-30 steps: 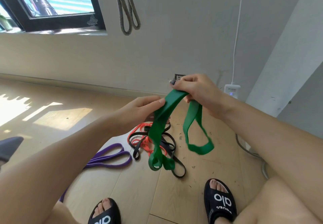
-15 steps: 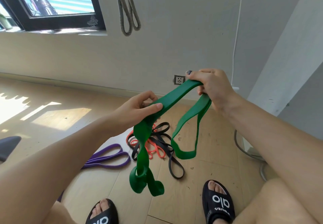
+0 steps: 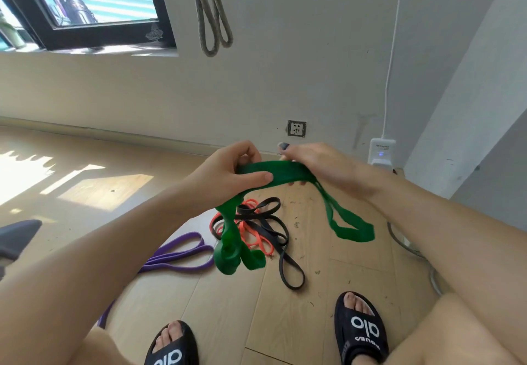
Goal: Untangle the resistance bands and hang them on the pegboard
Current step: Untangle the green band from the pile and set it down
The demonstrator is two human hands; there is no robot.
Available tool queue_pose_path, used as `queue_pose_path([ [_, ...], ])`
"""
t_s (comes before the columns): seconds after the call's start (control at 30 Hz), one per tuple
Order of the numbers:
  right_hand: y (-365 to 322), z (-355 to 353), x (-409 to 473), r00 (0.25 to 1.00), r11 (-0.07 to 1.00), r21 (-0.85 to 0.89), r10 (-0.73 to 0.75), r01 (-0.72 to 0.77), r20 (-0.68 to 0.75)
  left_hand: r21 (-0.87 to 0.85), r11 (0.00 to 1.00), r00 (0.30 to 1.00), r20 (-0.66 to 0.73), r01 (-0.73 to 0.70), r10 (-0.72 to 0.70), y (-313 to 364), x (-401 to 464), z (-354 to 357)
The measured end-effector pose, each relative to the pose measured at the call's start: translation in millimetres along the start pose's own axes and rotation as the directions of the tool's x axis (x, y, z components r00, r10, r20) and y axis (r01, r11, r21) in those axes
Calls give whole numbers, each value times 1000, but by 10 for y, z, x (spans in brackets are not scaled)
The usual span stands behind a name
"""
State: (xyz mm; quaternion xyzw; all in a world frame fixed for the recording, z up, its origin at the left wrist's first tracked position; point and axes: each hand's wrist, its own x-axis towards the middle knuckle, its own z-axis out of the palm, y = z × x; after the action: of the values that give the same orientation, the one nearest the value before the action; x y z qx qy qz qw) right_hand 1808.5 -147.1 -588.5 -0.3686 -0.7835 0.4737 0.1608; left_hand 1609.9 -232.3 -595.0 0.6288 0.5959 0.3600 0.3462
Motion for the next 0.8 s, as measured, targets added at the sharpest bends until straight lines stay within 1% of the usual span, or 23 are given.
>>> queue_pose_path([
  [0.07, -28, 135, 63, 999, 999, -39, -23, 24, 30, -1, 1000, 1000, 18, -12, 12, 7, 6, 78],
  [0.13, -38, 159, 113, 998, 988, -139, -65, 64, -6, -67, 998, 999, 38, 10, -7, 3, -3, 122],
  [0.2, -42, 113, 137, 991, 980, -170, -115, 103, -66, -170, 984, 996, 83, 54, -41, -8, -16, 117],
  [0.3, -53, 37, 114, 984, 983, -119, -152, 140, -98, -225, 970, 985, 165, 93, -56, -23, -38, 56],
  [0.37, -59, 26, 76, 981, 986, -66, -157, 150, -112, -222, 971, 975, 216, 92, -43, -4, -60, 35],
  [0.5, -99, 36, 71, 972, 985, 26, -165, 172, -167, -238, 968, 962, 272, 73, -6, -29, -92, 53],
  [0.6, -124, 31, 93, 966, 982, 52, -168, 181, -197, -276, 957, 961, 275, 86, -7, -22, -114, 37],
  [0.67, -133, 18, 71, 965, 983, 43, -167, 179, -201, -210, 976, 967, 253, 55, 0, -18, -114, 7],
  [0.77, -159, 28, 18, 961, 985, 19, -166, 174, -221, 14, 1000, 970, 241, -22, 18, -41, -102, -2],
  [0.8, -175, 39, 10, 958, 983, 21, -170, 180, -231, 52, 998, 970, 242, -31, 18, -48, -108, -2],
])
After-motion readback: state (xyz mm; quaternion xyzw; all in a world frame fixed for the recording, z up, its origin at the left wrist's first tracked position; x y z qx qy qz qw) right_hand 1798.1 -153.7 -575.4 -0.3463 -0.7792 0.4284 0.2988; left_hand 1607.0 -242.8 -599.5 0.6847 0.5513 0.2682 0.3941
